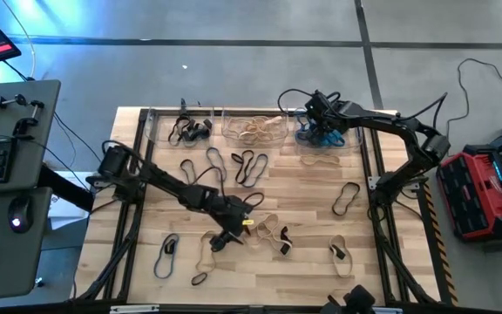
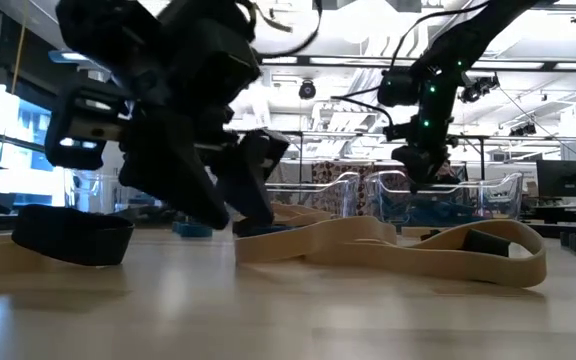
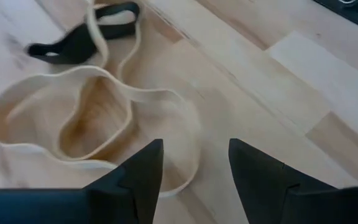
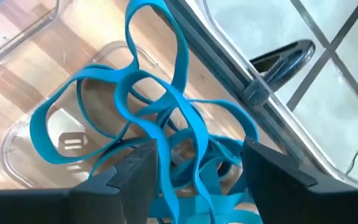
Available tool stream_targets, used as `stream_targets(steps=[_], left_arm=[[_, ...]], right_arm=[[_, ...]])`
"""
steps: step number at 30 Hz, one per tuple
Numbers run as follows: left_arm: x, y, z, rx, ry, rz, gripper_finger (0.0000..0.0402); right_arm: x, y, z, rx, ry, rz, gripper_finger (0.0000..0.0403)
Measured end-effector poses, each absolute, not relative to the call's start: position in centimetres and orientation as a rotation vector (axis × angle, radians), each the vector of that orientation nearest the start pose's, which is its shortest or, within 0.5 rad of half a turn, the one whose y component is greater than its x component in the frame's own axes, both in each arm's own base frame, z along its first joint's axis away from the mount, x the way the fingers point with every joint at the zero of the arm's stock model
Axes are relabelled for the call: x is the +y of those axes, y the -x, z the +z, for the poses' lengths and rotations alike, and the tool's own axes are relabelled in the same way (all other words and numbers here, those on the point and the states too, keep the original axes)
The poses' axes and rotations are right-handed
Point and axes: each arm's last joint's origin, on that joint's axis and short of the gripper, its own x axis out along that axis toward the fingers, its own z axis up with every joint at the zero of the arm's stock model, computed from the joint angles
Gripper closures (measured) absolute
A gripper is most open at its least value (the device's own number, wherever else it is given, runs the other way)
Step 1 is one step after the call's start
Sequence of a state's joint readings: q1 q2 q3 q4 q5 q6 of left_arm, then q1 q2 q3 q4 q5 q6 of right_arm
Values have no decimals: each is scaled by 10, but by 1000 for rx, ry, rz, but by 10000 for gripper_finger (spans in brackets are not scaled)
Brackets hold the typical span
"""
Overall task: Sort rubber bands into baskets
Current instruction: Put the brown rubber band into the middle transparent bin
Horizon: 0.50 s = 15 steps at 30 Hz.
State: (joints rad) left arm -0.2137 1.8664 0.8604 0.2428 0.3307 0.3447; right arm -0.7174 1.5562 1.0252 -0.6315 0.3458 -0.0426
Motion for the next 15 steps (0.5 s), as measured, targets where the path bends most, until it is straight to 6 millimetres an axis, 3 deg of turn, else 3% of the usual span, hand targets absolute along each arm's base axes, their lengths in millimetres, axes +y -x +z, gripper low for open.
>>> stream_targets(steps=[9,15], left_arm=[[-73,-348,101,698,-211,-701,268],[-67,-349,101,695,-220,-692,342]], right_arm=[[-202,-216,208,1212,-182,-906,183],[-202,-216,208,1213,-182,-905,183]])
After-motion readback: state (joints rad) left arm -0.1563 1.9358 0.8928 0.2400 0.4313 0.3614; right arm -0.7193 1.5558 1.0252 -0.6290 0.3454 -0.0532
